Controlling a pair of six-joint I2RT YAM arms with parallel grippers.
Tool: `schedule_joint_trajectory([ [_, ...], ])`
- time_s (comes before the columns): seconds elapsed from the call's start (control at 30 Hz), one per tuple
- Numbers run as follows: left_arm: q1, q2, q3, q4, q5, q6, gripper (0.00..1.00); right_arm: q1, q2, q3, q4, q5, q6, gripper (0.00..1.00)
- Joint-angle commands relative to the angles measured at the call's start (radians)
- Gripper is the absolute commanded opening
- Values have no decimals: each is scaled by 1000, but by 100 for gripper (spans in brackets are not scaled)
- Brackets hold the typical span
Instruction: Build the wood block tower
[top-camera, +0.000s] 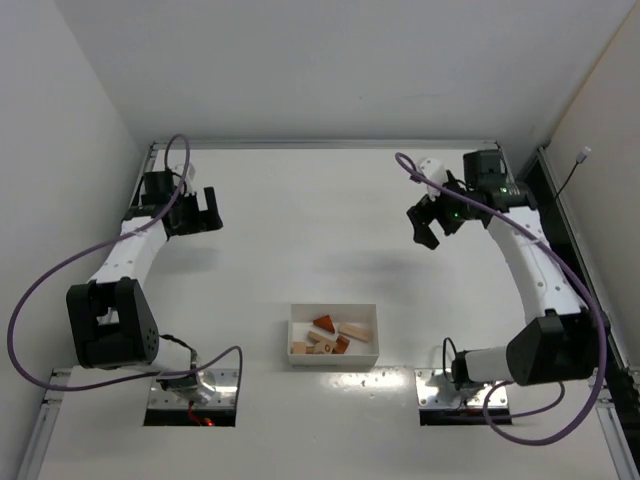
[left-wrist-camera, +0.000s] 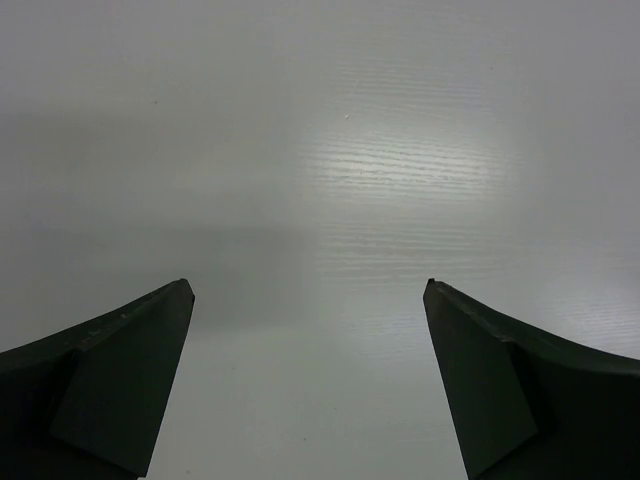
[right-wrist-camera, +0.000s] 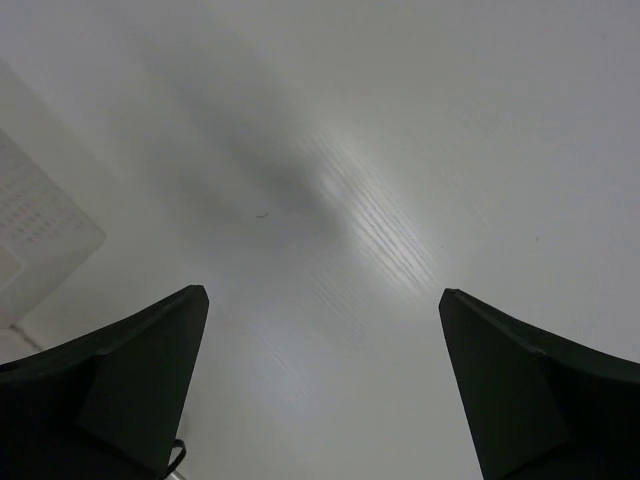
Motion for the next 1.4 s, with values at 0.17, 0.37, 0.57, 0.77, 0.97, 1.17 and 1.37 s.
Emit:
schedule_joint_trajectory([
  [0.17,-1,-35,29,-25,-13,37,100,228,228,328,-411,-193,-280,89],
  [0.37,-1,-24,42,-25,9,46,100,501,346,377,-421,-184,-291,80],
  [0.57,-1,-6,62,-54,0,56,100,639,345,176,-187,-141,-139,73],
  [0.77,-1,40,72,-76,-20,75,100,716,314,-5,30,-77,-36,73],
  [0.97,-1,63,81,-94,-42,95,100,762,326,-54,179,-28,48,70],
  [1.17,-1,81,90,-94,-60,95,100,806,357,-86,238,-9,76,55],
  [1.37,-1,100,90,-94,-80,104,100,806,357,-155,278,-9,76,46],
])
